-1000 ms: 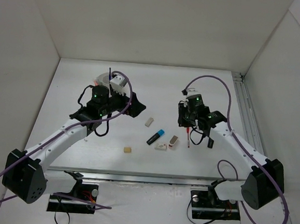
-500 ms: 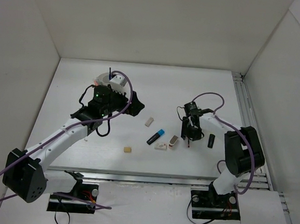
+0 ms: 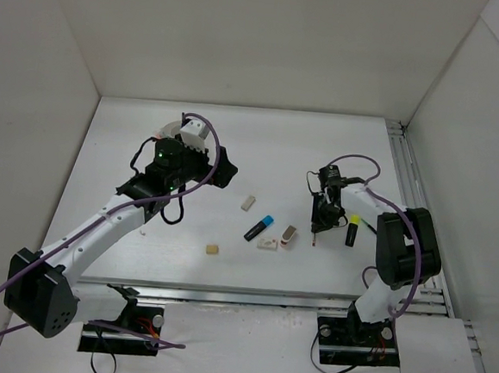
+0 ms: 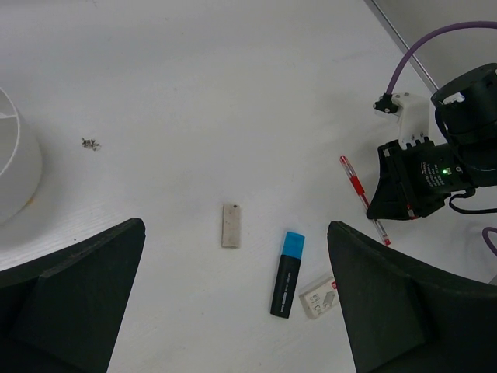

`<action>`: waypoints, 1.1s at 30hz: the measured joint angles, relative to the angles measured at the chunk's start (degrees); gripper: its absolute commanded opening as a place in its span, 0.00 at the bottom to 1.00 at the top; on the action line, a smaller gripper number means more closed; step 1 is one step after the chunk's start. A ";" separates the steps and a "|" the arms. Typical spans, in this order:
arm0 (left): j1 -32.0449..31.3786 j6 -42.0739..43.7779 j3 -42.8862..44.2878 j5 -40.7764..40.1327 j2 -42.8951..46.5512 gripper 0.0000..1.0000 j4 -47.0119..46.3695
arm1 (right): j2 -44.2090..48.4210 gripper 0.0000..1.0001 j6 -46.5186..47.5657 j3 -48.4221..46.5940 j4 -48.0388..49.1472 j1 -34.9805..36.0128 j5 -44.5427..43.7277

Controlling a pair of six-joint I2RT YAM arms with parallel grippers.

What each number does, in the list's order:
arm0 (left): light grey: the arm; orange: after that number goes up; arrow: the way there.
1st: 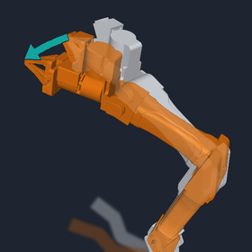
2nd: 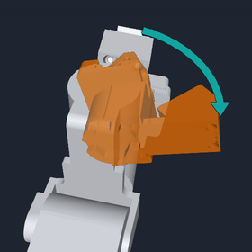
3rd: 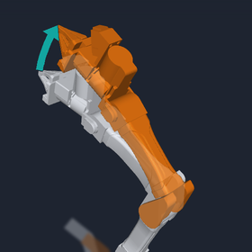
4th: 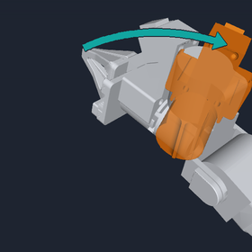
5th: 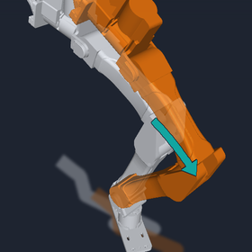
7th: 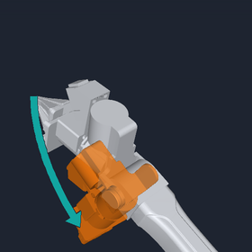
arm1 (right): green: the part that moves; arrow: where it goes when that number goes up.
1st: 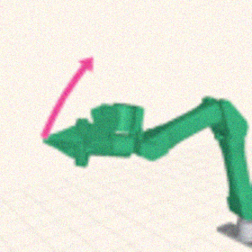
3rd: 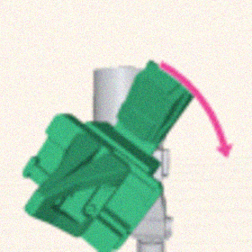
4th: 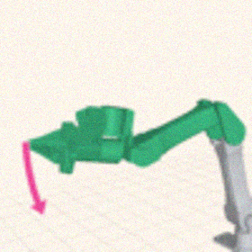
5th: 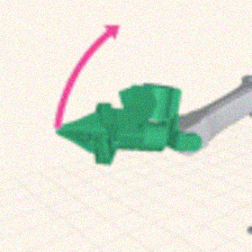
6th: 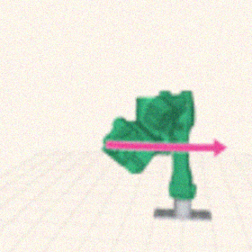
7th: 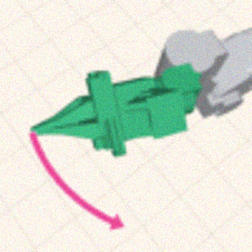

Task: Sort the stationery into containers
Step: Pick up the pen from the center of the board.

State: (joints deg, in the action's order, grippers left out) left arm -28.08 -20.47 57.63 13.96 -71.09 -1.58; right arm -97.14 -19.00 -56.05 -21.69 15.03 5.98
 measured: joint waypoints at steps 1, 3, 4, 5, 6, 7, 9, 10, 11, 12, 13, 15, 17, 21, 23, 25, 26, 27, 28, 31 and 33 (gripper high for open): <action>0.00 0.17 0.00 -0.11 0.00 1.00 0.04 | 0.00 0.00 0.48 0.00 -0.02 -0.02 0.57; 0.00 0.46 0.00 -0.04 -0.02 1.00 0.11 | 0.28 0.00 1.66 0.00 -0.15 -0.11 1.64; 0.00 0.52 0.07 0.24 -0.02 1.00 0.17 | 0.87 0.00 2.45 0.02 -0.33 -0.07 2.29; 0.00 0.52 0.35 0.85 -0.15 1.00 0.48 | 1.64 0.00 2.99 0.02 -0.57 -0.02 2.84; 0.00 0.48 0.74 1.51 -0.46 1.00 0.66 | 2.95 0.00 3.74 0.02 -0.79 0.13 3.17; 0.00 0.37 1.29 2.60 -0.98 1.00 0.66 | 4.68 0.00 4.37 0.02 -0.92 0.48 3.13; 0.00 -0.31 2.34 4.70 -2.47 1.00 0.24 | 9.40 0.00 5.35 -0.02 -1.07 1.64 3.04; -0.04 -0.98 2.84 5.84 -3.39 1.00 -0.07 | 12.02 0.00 5.73 -0.04 -1.05 2.43 3.23; -0.13 -1.64 3.43 6.99 -4.52 1.00 -0.24 | 14.53 0.00 6.12 -0.13 -1.03 3.21 3.56; -0.28 -2.40 4.02 7.78 -5.60 1.00 -0.35 | 17.05 0.00 6.60 -0.31 -1.01 4.04 3.98; -0.52 -3.17 4.79 8.72 -6.88 1.00 -0.42 | 19.04 0.00 6.97 -0.50 -0.94 4.79 4.22; -1.25 -4.90 6.12 10.16 -9.33 1.00 -1.05 | 22.12 0.00 7.43 -0.76 -0.63 6.45 4.66; -2.21 -6.75 7.04 11.28 -11.13 1.00 -1.88 | 23.78 0.00 7.65 -0.76 -0.26 7.91 5.25; -4.37 -11.32 7.43 12.37 -13.11 1.00 -4.94 | 24.35 0.00 7.78 -0.76 0.90 10.99 6.16; -4.92 -13.84 7.41 12.72 -13.62 1.00 -6.88 | 24.35 0.00 7.72 -0.76 1.62 12.46 6.29; -5.09 -16.35 7.41 12.61 -14.08 1.00 -8.79 | 24.35 0.00 7.61 -0.79 2.51 13.75 6.32; -5.09 -17.57 7.41 12.33 -14.40 1.00 -9.64 | 24.35 0.00 7.50 -0.83 3.02 14.45 6.32; -5.09 -18.49 7.41 11.98 -14.71 1.00 -10.29 | 24.35 0.00 7.28 -0.96 3.58 15.10 6.34; -5.09 -19.39 7.41 11.67 -15.15 1.00 -10.82 | 24.35 0.00 7.10 -1.18 4.17 15.67 6.34; -5.25 -21.84 7.41 10.93 -16.57 1.00 -11.89 | 24.35 0.00 6.64 -1.84 6.38 17.27 6.34; -5.33 -22.99 7.39 10.56 -17.44 1.00 -12.28 | 24.35 0.00 6.34 -2.25 7.74 18.01 6.32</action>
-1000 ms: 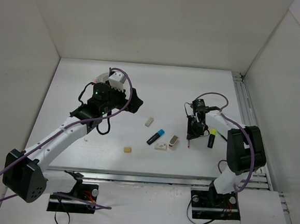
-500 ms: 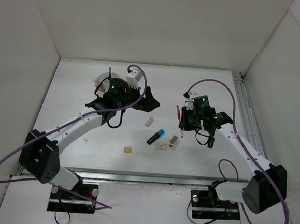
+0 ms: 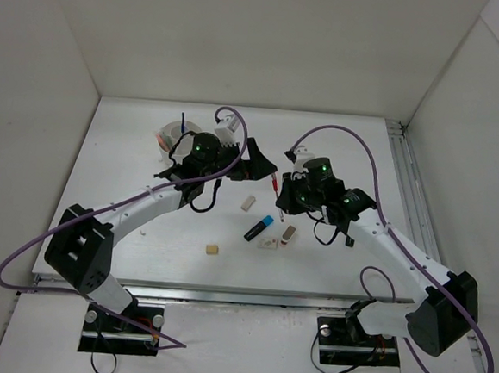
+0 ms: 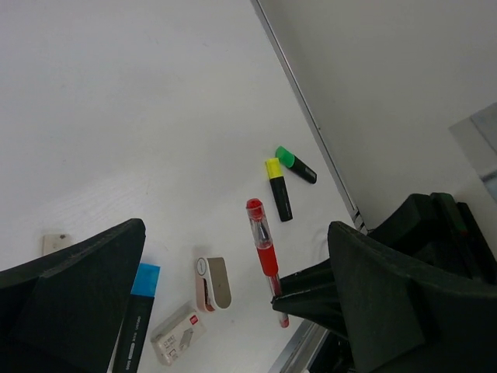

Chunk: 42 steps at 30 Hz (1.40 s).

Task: Sort the stationery into containers
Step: Pick up the pen from the center of the board, then place the pen in the storage box.

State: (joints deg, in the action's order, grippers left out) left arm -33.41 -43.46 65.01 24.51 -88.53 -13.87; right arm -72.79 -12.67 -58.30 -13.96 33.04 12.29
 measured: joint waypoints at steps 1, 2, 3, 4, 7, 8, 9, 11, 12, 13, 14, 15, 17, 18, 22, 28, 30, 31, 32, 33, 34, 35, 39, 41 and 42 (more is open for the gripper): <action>-0.02 -0.59 -0.02 -0.07 -0.42 0.99 -0.26 | 0.00 0.00 -0.15 -0.17 0.52 0.42 -0.02; -0.02 -1.05 -0.07 -0.17 -0.74 0.98 -0.59 | -0.02 0.00 -0.33 -0.37 0.92 0.76 -0.02; -0.02 -1.64 -0.13 -0.20 -1.05 0.98 -0.83 | -0.09 0.00 -0.37 -0.57 1.36 1.09 -0.07; -0.04 -2.08 -0.20 -0.24 -1.33 0.95 -1.11 | -0.22 0.00 -0.44 -0.83 1.51 1.40 -0.09; -0.33 -3.10 -0.39 -0.37 -1.92 0.86 -2.32 | -1.07 0.00 -0.55 -1.84 2.03 2.38 -0.46; -0.44 -3.45 -0.57 -0.37 -2.01 0.81 -2.78 | -1.53 0.00 -0.55 -2.14 2.29 2.73 -0.55; -0.59 -3.85 -0.81 -0.37 -2.05 0.76 -3.23 | -1.95 0.00 -0.55 -2.34 2.49 3.02 -0.74; -0.74 -4.79 -1.16 -0.26 -2.40 0.52 -4.13 | -2.60 0.00 -0.55 -2.51 2.67 3.50 -1.22; -0.74 -5.05 -1.25 -0.09 -2.69 0.34 -4.55 | -2.89 0.00 -0.55 -2.62 2.64 3.69 -1.53; -0.79 -5.49 -1.40 0.09 -2.97 0.24 -5.03 | -3.04 0.00 -0.55 -2.67 2.67 3.85 -1.81; -0.83 -5.62 -1.68 0.31 -3.19 0.14 -5.44 | -3.08 0.00 -0.55 -2.67 2.64 3.87 -2.10; -0.83 -5.68 -1.99 0.52 -3.30 0.00 -5.68 | -3.08 0.00 -0.59 -2.67 2.64 4.07 -2.64; -0.85 -6.47 -2.16 1.22 -3.32 0.00 -6.21 | -3.19 0.00 -0.74 -2.69 2.47 4.17 -3.43; -1.01 -6.43 -2.16 1.03 -3.17 0.00 -6.32 | -3.28 0.04 -0.76 -2.69 2.58 4.24 -3.76; -1.14 -5.51 -2.62 0.15 -2.64 0.00 -6.34 | -3.28 0.97 -1.46 -2.75 2.62 4.46 -5.03; 0.74 0.17 -3.10 -4.48 1.62 0.00 -0.63 | -1.77 0.98 -1.40 -2.99 2.60 4.46 -9.55; 3.19 3.45 -3.08 -6.91 3.98 0.00 1.64 | 0.07 0.98 -1.38 -2.93 2.60 4.44 -12.17; 4.85 5.44 -3.08 -8.70 5.38 0.00 2.62 | 1.29 0.98 -1.40 -2.69 2.64 4.42 -13.90; 6.51 7.41 -3.08 -10.47 6.60 0.00 3.26 | 2.58 0.98 -1.42 -2.38 2.58 4.31 -15.54; 8.22 9.97 -2.97 -12.52 7.87 0.00 3.82 | 3.80 0.98 -1.53 -2.10 2.49 4.09 -17.09; 9.84 12.55 -2.78 -14.93 8.98 0.00 3.93 | 5.09 0.98 -1.81 -1.73 2.40 3.67 -18.84; 11.06 14.80 -2.47 -16.96 9.64 0.00 3.82 | 6.10 0.98 -2.12 -1.29 2.38 3.15 -20.02; 16.39 24.13 0.68 -24.37 8.55 0.00 0.96 | 8.70 0.98 -2.49 1.09 1.55 0.09 -23.26; 18.51 27.39 4.04 -25.29 5.55 0.00 -0.22 | 8.68 0.98 -2.47 1.33 0.70 -0.87 -24.11; 19.74 28.81 6.01 -25.46 3.48 0.00 -0.81 | 8.57 0.98 -2.45 1.42 0.26 -1.53 -24.48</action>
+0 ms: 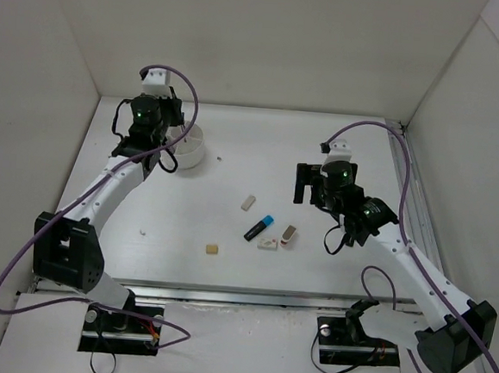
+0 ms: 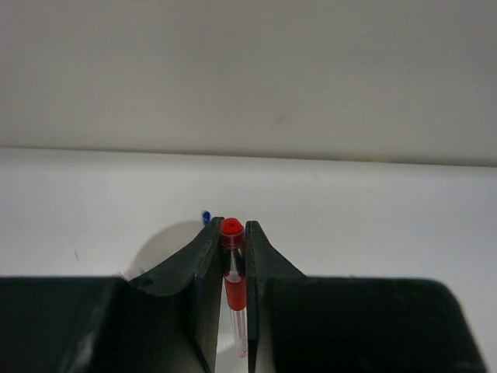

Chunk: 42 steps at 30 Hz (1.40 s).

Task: Sort the stationery into containers
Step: Place the pen in the storage box.

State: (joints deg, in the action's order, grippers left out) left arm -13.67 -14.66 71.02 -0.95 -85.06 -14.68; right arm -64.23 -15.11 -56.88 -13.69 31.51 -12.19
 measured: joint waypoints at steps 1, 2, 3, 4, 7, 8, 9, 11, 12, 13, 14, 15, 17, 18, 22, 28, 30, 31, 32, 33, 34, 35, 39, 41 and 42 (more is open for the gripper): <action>1.11 1.18 1.86 -0.02 -2.05 0.00 -0.76 | -0.02 0.98 0.02 0.02 -0.35 -0.24 -0.28; 2.08 2.05 3.32 0.02 -3.80 0.00 -1.29 | -0.07 0.98 0.13 0.02 -0.59 -0.39 -0.46; 3.21 2.75 4.70 0.02 -5.81 0.00 -1.73 | -0.17 0.98 0.26 0.02 -0.74 -0.52 -0.59; 3.98 3.37 5.68 0.02 -7.23 0.00 -2.12 | -0.33 0.98 0.37 0.02 -0.81 -0.79 -0.79; 6.21 5.09 7.56 -0.02 -11.52 0.00 -4.31 | -1.36 0.98 0.83 0.00 -1.31 -1.36 -1.36; 6.73 5.44 7.93 -0.02 -12.76 0.00 -5.05 | -1.81 0.98 0.98 0.00 -1.49 -1.62 -1.55; 7.21 5.73 8.41 0.13 -14.12 0.00 -5.79 | -2.21 0.98 1.14 0.00 -1.68 -1.97 -1.66; 7.87 6.14 9.62 0.63 -16.87 0.00 -7.17 | -2.84 0.98 1.36 0.00 -1.97 -2.60 -2.01; 8.07 6.19 10.16 0.79 -18.18 0.00 -7.87 | -3.08 0.98 1.51 0.00 -1.99 -2.80 -2.08; 8.13 6.19 10.62 0.94 -19.32 0.00 -8.66 | -3.26 0.98 1.53 0.00 -2.01 -3.15 -2.19; 8.15 6.16 11.06 1.14 -20.31 0.00 -9.20 | -3.45 0.98 1.60 0.00 -2.01 -3.39 -2.21; 8.15 6.12 11.58 1.40 -21.33 0.00 -9.79 | -3.63 0.98 1.64 0.00 -2.01 -3.65 -2.38; 8.13 6.10 12.81 1.86 -23.15 0.00 -10.54 | -4.11 0.98 1.68 0.00 -2.01 -4.20 -2.45; 8.11 6.05 13.38 2.14 -23.96 0.00 -11.02 | -4.37 0.98 1.68 0.00 -2.01 -4.50 -2.49; 8.07 5.35 13.84 2.89 -25.11 0.00 -11.82 | -5.77 0.98 1.68 0.00 -2.01 -5.53 -2.47; 8.07 4.79 13.57 3.04 -25.14 0.28 -13.27 | -8.61 0.98 1.66 -0.26 -2.03 -6.69 -1.81; 8.07 4.09 12.31 2.91 -25.07 0.45 -14.53 | -9.20 0.98 1.64 -0.50 -2.01 -6.82 -1.53; 8.07 3.65 11.37 2.89 -24.96 0.57 -15.13 | -9.31 0.98 1.62 -0.55 -2.01 -6.86 -1.36; 8.07 3.26 9.94 2.86 -24.70 0.62 -15.56 | -9.38 0.98 1.55 -0.55 -2.01 -7.02 -1.11; 8.07 2.82 8.33 2.89 -24.28 0.68 -15.82 | -9.38 0.98 1.51 -0.55 -2.01 -7.02 -0.83; 8.07 2.45 6.62 2.86 -23.69 0.77 -16.04 | -9.38 0.98 1.46 -0.55 -2.01 -7.06 -0.68; 8.07 2.21 5.20 2.86 -23.08 0.81 -16.00 | -9.35 0.98 1.42 -0.55 -2.01 -7.10 -0.42; 8.07 1.60 1.40 2.95 -18.73 1.00 -15.02 | -8.74 0.98 0.66 -0.48 -2.03 -7.13 0.22; 8.04 1.03 0.96 3.06 -15.15 1.00 -13.75 | -7.26 0.98 -0.35 0.15 -1.99 -7.19 0.22; 8.00 0.90 0.85 3.10 -12.94 1.00 -12.85 | -6.12 0.98 -1.14 0.72 -2.16 -7.28 0.24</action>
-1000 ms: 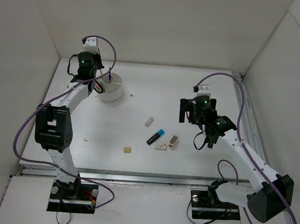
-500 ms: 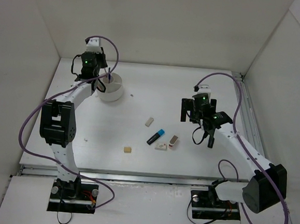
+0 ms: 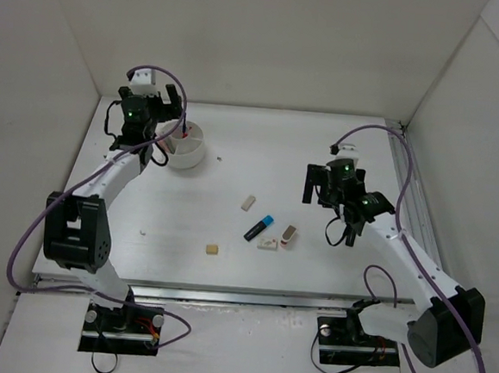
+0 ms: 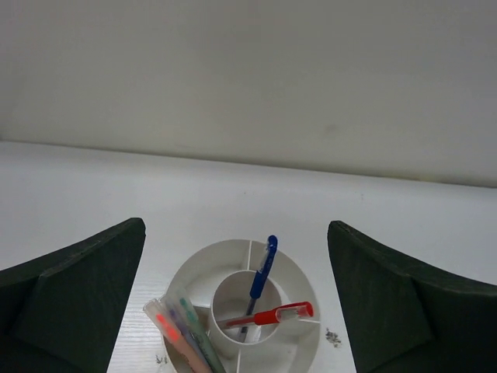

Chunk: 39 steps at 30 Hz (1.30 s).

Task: Sort the stationery into containers
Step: Pick up the pen from the center of the board.

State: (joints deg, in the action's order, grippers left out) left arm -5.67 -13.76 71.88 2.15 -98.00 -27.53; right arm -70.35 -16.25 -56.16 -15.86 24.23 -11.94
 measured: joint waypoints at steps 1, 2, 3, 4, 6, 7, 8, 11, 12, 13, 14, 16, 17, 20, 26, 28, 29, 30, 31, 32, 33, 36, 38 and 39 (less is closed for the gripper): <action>-0.09 -0.15 -0.02 0.04 2.32 1.00 1.11 | 1.14 0.98 -0.59 0.50 -0.15 -0.20 0.02; -0.28 -0.35 -0.02 0.20 4.76 1.00 2.54 | 2.56 0.98 -1.42 1.27 -0.24 -0.39 0.13; -0.42 -0.50 -0.02 0.52 7.45 1.00 3.96 | 3.80 0.98 -2.10 1.95 -0.50 -0.70 0.28; -0.72 -0.63 0.00 0.83 9.94 1.00 5.44 | 5.16 0.98 -2.89 2.75 -0.81 -1.01 0.50; -1.51 -0.76 0.50 2.47 13.86 1.00 10.36 | 7.50 0.98 -4.55 4.33 -1.55 -1.53 0.85; -2.10 -0.72 1.11 3.54 15.76 1.00 12.50 | 8.44 0.98 -5.42 5.07 -2.01 -1.84 1.07; -2.82 -0.35 1.53 5.14 17.00 1.00 14.95 | 9.20 0.98 -6.43 5.77 -2.58 -2.14 1.20; -5.68 1.57 0.17 10.54 19.61 1.00 20.20 | 10.14 0.98 -9.38 6.86 -5.29 -3.21 1.57; -6.84 2.34 -1.14 12.04 20.24 1.00 21.53 | 10.12 0.98 -10.25 6.99 -6.34 -3.74 1.77; -8.31 3.26 -3.10 13.60 20.87 1.00 23.17 | 10.01 0.98 -11.21 7.06 -7.52 -4.46 1.84; -9.81 3.98 -4.92 14.64 21.22 1.00 24.57 | 9.97 0.98 -12.09 7.15 -8.46 -5.22 1.88; -12.72 5.20 -9.20 16.15 21.86 1.00 26.95 | 9.77 0.98 -13.75 7.48 -9.86 -6.97 1.81; -14.25 5.68 -11.52 16.79 22.16 1.00 27.80 | 9.57 0.98 -14.49 7.72 -10.43 -8.09 1.84; -17.53 6.34 -17.40 18.43 23.37 1.00 29.33 | 7.93 0.98 -16.02 8.15 -11.63 -12.22 1.53; -18.93 6.95 -19.67 18.60 27.98 1.00 30.25 | -2.78 0.98 -14.27 7.50 -11.96 -19.41 2.36; -18.93 6.99 -19.65 18.49 29.42 1.00 30.03 | -7.17 0.98 -13.16 6.27 -12.11 -19.76 2.80; -18.99 7.02 -19.65 18.32 29.94 1.00 29.88 | -9.03 0.98 -12.70 5.70 -11.96 -19.76 2.91; -18.99 7.06 -19.65 18.21 30.32 1.00 29.81 | -11.13 0.98 -12.31 5.11 -11.72 -19.85 3.04; -19.04 7.08 -19.65 17.92 30.47 1.00 29.83 | -12.81 0.97 -12.07 4.83 -11.43 -20.02 3.17; -19.04 7.08 -19.65 17.62 30.51 1.00 29.86 | -14.27 0.96 -11.82 4.63 -11.30 -20.15 3.52; -19.06 7.10 -19.65 17.40 30.51 1.00 29.86 | -15.61 0.95 -11.43 4.59 -11.15 -20.46 3.93; -19.08 7.10 -19.65 17.22 30.53 1.00 29.86 | -18.84 0.81 -10.01 4.55 -10.47 -22.01 5.95; -19.08 7.10 -19.67 17.22 30.60 1.00 29.81 | -21.11 0.72 -9.20 4.48 -9.79 -22.82 7.39; -19.08 7.08 -19.67 17.20 30.62 1.00 29.79 | -22.34 0.55 -8.81 4.37 -9.46 -23.15 8.24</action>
State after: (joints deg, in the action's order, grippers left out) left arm -24.75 -6.68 52.21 19.35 -67.37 2.26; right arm -92.68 -25.06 -51.79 -25.32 1.08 -3.70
